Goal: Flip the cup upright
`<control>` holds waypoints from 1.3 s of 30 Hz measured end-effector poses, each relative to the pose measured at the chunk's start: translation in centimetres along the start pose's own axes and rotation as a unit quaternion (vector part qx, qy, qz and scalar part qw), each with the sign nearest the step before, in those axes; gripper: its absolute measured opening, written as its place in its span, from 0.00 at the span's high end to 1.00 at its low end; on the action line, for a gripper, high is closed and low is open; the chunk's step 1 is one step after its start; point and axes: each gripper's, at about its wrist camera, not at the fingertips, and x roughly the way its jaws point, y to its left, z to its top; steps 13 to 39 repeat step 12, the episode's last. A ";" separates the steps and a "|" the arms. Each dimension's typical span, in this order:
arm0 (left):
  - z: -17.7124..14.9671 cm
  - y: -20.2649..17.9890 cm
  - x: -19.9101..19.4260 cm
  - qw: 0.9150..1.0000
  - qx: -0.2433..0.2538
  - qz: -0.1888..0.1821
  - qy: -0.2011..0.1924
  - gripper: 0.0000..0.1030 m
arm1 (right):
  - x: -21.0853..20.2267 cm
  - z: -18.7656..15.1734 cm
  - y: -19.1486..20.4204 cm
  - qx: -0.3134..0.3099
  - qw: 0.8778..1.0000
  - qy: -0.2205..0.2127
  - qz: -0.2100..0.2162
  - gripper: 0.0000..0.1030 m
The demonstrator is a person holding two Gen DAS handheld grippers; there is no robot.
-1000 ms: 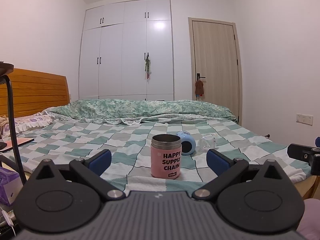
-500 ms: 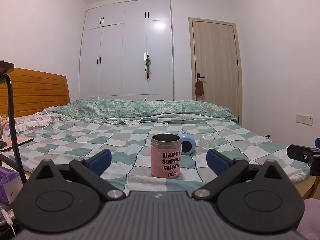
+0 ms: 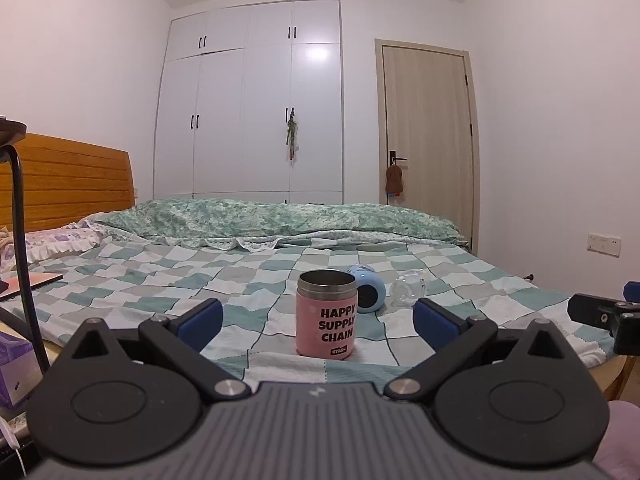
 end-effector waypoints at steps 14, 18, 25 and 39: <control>0.1 -0.4 -0.1 1.000 0.007 0.003 0.000 0.00 | 0.0 0.0 0.0 0.000 1.000 0.000 0.000 0.00; 0.1 -0.4 -0.1 1.000 0.007 0.003 0.000 0.00 | 0.0 0.0 0.0 0.000 1.000 0.000 0.000 0.00; 0.1 -0.4 -0.1 1.000 0.007 0.003 0.000 0.00 | 0.0 0.0 0.0 0.000 1.000 0.000 0.000 0.00; 0.1 -0.4 -0.1 1.000 0.007 0.003 0.000 0.00 | 0.0 0.0 0.0 0.000 1.000 0.000 0.000 0.00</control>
